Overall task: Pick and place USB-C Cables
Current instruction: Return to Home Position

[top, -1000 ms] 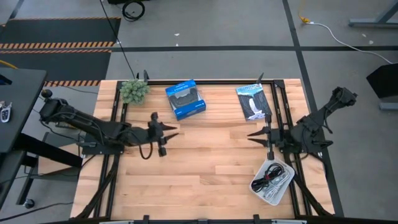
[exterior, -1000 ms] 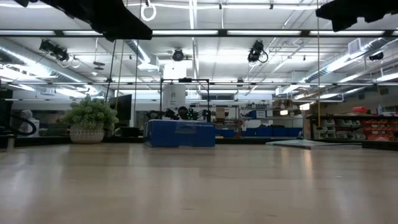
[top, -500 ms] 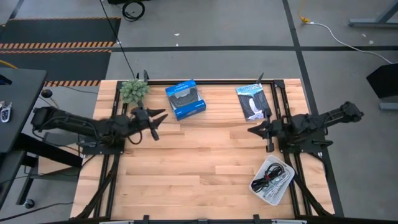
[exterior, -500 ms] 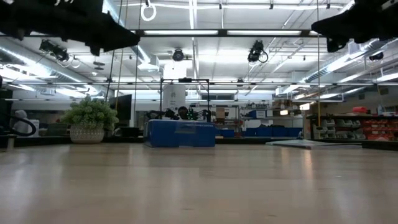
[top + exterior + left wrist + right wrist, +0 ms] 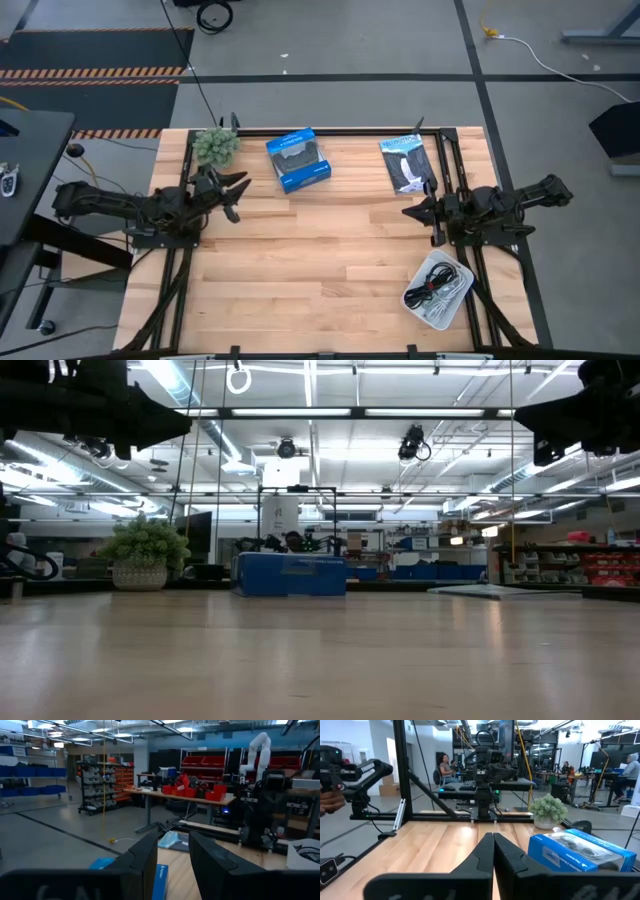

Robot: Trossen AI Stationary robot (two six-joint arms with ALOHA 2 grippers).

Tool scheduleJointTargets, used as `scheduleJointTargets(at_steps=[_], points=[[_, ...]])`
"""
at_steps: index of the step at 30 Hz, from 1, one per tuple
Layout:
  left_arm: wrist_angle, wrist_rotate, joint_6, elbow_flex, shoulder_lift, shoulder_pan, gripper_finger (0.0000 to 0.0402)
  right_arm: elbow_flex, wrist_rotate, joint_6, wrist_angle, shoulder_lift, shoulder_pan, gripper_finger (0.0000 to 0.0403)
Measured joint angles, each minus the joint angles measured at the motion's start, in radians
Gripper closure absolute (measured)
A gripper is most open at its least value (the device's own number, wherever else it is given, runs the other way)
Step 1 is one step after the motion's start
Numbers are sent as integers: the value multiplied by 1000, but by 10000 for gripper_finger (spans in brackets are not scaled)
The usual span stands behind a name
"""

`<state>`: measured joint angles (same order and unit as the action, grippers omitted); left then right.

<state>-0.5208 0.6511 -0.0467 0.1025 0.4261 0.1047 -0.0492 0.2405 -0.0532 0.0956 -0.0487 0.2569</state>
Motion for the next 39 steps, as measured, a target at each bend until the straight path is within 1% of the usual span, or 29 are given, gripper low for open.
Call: scheduleJointTargets(at_steps=[5, 9, 14, 18, 28, 32, 39], points=[[89, 3, 0, -12, -92, 0, 283, 34, 0, 2, 6, 41, 0, 396], [133, 3, -3, -13, -144, 0, 283, 43, 0, 17, 16, 45, 0, 396], [224, -16, -18, -13, -173, 14, 283, 43, -8, 70, 24, 45, 1, 395], [315, -23, 14, -13, -172, 36, 283, 43, -6, 132, 24, 45, 1, 395], [314, -114, -11, -13, -171, 50, 283, 43, 10, 139, 16, 45, 1, 394], [270, -107, -23, -13, -171, 50, 283, 43, 11, 138, 16, 44, 1, 394], [256, -107, 116, -13, -171, 50, 283, 43, 11, 137, 16, 44, 1, 394]])
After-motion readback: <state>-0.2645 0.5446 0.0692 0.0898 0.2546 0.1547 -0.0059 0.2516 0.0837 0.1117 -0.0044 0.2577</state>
